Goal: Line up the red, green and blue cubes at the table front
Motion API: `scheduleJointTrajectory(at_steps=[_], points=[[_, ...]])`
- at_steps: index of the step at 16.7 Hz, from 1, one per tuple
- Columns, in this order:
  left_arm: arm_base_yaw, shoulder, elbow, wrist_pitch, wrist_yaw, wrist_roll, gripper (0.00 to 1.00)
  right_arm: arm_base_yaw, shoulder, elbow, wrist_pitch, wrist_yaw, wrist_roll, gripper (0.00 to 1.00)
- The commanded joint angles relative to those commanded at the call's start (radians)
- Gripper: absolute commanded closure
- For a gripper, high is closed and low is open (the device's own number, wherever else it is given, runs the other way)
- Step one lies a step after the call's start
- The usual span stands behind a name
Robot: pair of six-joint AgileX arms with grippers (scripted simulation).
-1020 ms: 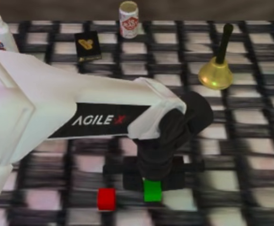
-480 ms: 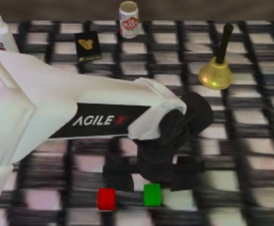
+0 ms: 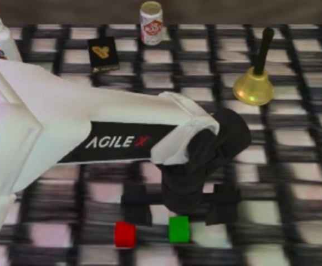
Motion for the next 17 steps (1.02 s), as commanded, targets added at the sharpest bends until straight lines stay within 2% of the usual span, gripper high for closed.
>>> scheduleJointTrajectory(at_steps=[3, 9, 14, 17], points=[[0.001, -0.012, 0.031, -0.042, 0.000, -0.003, 0.00, 0.000, 0.000, 0.000, 0.000, 0.000, 0.000, 0.00], [0.015, -0.084, 0.155, -0.243, -0.001, -0.006, 0.00, 0.000, 0.000, 0.000, 0.000, 0.000, 0.000, 0.00], [0.011, -0.086, 0.158, -0.248, -0.001, -0.005, 0.00, 0.000, 0.000, 0.000, 0.000, 0.000, 0.000, 0.00], [0.041, -0.139, 0.111, -0.217, -0.004, 0.001, 0.00, 0.021, 0.060, 0.061, -0.042, -0.003, -0.026, 0.00]])
